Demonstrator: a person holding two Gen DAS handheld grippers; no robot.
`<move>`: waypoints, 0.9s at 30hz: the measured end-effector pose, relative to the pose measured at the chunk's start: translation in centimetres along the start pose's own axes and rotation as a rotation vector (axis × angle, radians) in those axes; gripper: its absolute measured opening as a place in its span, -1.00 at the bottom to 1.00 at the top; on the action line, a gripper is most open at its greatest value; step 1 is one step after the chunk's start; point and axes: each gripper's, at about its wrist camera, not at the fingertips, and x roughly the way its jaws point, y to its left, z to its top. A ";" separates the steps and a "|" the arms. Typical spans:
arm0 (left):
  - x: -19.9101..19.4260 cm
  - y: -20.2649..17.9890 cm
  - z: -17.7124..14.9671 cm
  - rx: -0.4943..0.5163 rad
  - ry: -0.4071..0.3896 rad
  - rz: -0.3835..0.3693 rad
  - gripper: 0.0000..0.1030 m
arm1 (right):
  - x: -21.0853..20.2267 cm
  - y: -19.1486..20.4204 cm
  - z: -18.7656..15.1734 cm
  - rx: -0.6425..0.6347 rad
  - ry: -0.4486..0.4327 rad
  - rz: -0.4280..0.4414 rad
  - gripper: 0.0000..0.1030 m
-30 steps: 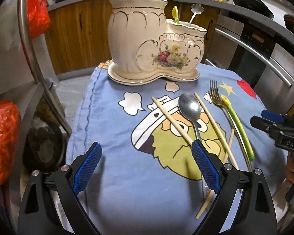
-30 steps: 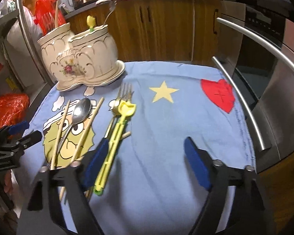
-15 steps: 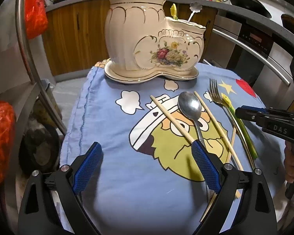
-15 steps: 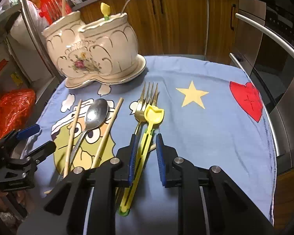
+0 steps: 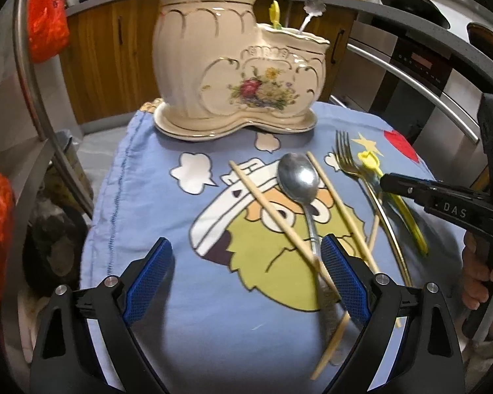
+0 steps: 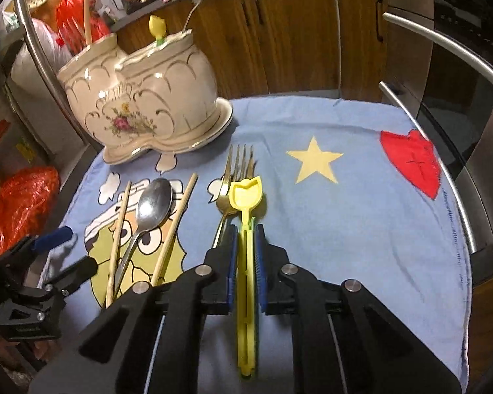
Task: Organize utensils
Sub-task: 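Grasp a wooden chopstick with the left tool while the right tool grasps a yellow-green utensil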
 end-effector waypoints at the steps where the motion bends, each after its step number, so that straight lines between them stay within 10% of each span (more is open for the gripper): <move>1: 0.1 -0.2 0.1 -0.010 0.008 -0.004 0.75 | -0.3 -0.2 0.0 0.004 -0.010 0.001 -0.81; 9: 1.1 -2.5 1.5 -0.010 0.049 0.034 -0.21 | -1.3 -1.7 -0.6 0.028 -0.029 0.029 -0.81; 27: 3.0 -3.7 1.7 0.072 0.095 0.140 -0.88 | -3.2 -3.4 -1.3 0.039 -0.077 0.067 -0.81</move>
